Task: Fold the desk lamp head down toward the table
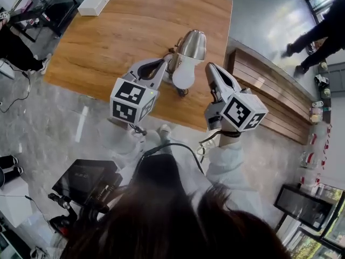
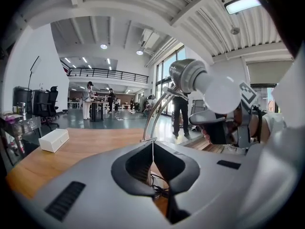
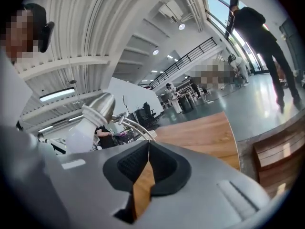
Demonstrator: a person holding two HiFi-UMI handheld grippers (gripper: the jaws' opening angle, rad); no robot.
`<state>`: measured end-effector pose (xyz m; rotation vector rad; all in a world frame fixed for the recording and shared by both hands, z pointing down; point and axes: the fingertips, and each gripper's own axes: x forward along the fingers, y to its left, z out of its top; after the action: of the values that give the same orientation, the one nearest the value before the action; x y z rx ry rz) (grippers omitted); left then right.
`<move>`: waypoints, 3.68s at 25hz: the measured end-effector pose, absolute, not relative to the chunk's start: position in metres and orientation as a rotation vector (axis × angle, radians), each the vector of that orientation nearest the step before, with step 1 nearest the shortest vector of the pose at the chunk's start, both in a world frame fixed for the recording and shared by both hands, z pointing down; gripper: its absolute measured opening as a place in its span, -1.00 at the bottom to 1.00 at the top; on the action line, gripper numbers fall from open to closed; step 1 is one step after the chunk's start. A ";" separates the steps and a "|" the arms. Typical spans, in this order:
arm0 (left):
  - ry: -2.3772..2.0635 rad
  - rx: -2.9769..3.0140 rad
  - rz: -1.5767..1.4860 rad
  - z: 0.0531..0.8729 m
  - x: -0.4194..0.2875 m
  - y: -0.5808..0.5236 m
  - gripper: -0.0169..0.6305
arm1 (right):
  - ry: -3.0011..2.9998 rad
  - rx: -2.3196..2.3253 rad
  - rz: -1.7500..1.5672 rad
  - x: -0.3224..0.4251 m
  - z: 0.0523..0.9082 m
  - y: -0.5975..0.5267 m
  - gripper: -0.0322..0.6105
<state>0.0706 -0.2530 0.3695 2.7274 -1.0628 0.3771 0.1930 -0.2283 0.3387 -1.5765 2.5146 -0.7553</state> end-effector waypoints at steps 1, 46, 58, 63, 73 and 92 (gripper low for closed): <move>-1.053 2.720 0.392 0.376 0.072 -0.258 -0.94 | 2.503 -1.544 -0.791 0.194 0.338 -0.237 -0.89; -0.347 2.763 0.722 0.467 0.140 -0.331 -0.59 | 2.009 -0.105 -1.930 0.133 0.346 -0.306 -0.35; -0.301 2.676 0.603 0.467 0.134 -0.334 -0.55 | 2.752 -0.360 -1.379 0.116 0.398 -0.254 -0.57; -0.330 2.709 0.598 0.469 0.129 -0.333 -0.59 | 3.101 -0.573 -0.932 0.114 0.423 -0.253 -0.55; -0.319 2.773 0.598 0.472 0.130 -0.330 -0.64 | 3.389 -0.694 -0.292 0.115 0.462 -0.258 -0.53; -0.521 2.671 0.508 0.484 0.092 -0.333 -0.64 | 3.240 -0.927 -0.556 0.126 0.468 -0.268 -0.57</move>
<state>0.0916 -0.3327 0.4837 2.6708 -0.5210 0.5076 0.1255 -0.2681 0.4678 -0.9270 3.2403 -0.5564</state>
